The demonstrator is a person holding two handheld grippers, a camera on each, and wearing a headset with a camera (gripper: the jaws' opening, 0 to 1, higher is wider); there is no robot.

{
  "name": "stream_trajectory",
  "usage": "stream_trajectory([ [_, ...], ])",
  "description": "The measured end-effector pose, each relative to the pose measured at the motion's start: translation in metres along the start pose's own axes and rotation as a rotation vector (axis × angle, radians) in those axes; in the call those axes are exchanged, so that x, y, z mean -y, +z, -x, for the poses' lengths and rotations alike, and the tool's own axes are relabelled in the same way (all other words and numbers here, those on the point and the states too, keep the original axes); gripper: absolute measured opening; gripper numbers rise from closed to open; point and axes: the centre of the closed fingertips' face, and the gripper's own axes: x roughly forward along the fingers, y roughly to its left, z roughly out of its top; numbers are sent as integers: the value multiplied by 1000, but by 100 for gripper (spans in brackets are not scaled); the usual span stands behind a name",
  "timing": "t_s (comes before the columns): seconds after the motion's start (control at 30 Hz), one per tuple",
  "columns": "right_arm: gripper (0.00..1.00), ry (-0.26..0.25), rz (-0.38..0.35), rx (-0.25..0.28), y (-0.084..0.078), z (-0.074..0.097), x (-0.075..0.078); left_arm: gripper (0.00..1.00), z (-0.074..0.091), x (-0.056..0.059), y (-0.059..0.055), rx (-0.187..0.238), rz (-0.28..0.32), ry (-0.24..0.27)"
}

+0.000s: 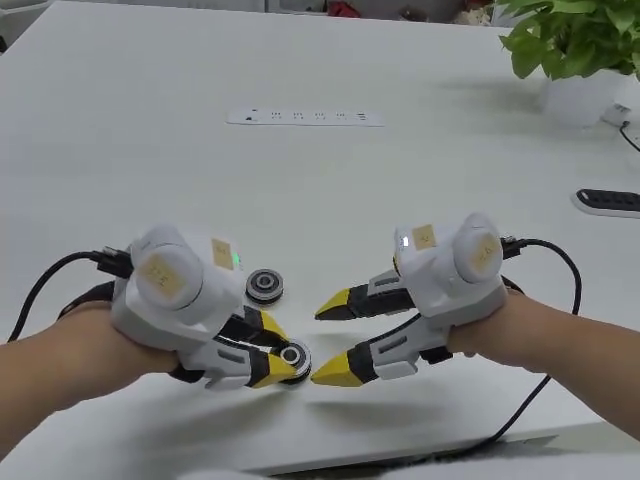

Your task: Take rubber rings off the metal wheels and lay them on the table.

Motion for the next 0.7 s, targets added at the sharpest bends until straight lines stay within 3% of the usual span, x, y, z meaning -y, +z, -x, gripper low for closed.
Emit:
stream_trajectory([
  [0.13,40,-3,-1,2,1,0,1,17,-1,1,1,-6,-27,15],
  [0.7,38,14,-18,8,1,-8,-4,15,-1,-2,1,-5,-46,47],
])
